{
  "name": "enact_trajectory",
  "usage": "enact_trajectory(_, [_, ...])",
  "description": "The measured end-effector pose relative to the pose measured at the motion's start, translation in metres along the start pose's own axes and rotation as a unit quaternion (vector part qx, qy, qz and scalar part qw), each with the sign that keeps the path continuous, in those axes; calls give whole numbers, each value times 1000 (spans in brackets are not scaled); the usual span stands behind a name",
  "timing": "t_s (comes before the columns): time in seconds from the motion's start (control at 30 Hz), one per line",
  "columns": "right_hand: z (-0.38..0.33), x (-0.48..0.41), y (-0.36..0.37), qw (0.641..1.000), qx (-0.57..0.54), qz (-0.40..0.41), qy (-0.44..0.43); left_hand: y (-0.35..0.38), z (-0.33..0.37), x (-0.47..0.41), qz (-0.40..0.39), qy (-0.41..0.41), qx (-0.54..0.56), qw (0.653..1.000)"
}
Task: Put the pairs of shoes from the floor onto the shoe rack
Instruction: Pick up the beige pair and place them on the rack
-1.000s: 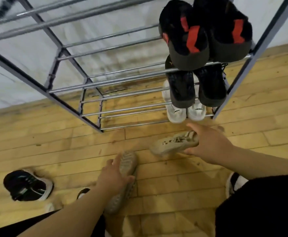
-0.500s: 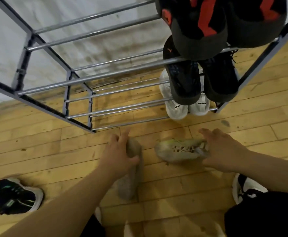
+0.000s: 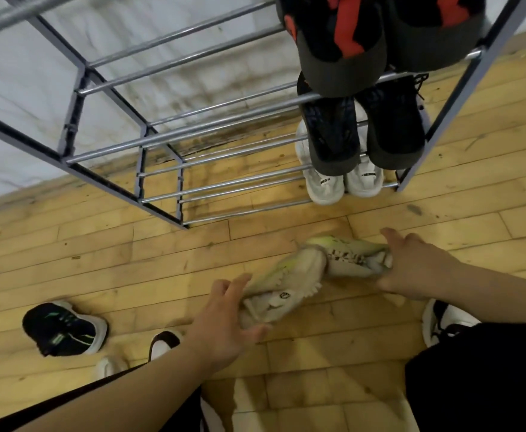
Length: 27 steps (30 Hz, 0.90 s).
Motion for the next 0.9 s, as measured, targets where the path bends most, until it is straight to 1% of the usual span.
enact_trajectory(0.07, [-1,1,1,1000,3,-9,-5,22,0,-3,-78,-18,-13,997])
enact_trajectory(0.17, [-6,1,3,999,18,-22,-27,43,11,-6,-166,-23,-1,986])
enact_trajectory(0.23, [-13,2,0,997,38,-17,-61,50,15,-7,-202,-27,20,979])
enact_trajectory(0.27, [-17,3,-3,995,51,-8,-80,49,14,-9,-206,-28,21,978])
enact_trajectory(0.37, [-29,9,-12,992,55,0,-110,34,16,-12,-199,-29,13,979])
enact_trajectory(0.47, [-36,23,-30,993,-6,-3,-118,1,26,-5,-188,-24,39,981])
enact_trajectory(0.53, [-42,36,-47,991,-17,10,-133,-33,31,7,-160,-11,10,987])
enact_trajectory(0.6, [-54,53,-64,986,13,20,-164,-68,30,25,-134,-4,-12,991])
enact_trajectory(0.7, [-86,94,-95,974,62,9,-219,-122,28,63,-106,3,-25,994])
enact_trajectory(0.8, [-130,154,-130,961,83,24,-264,-175,27,107,-42,25,0,999])
enact_trajectory(0.87, [-148,180,-153,956,78,38,-279,-195,28,114,-28,22,12,999])
enact_trajectory(0.9, [-164,198,-161,950,90,47,-295,-211,27,130,1,25,25,999])
Point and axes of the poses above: each hand's wrist, its own x-axis away from the middle knuckle, its own y-axis out of the palm, z = x × y, the point moved 8 cm from there along -x, towards the middle knuckle, and after that the axes turned 1 degree about -y, right-handed, at the moved point
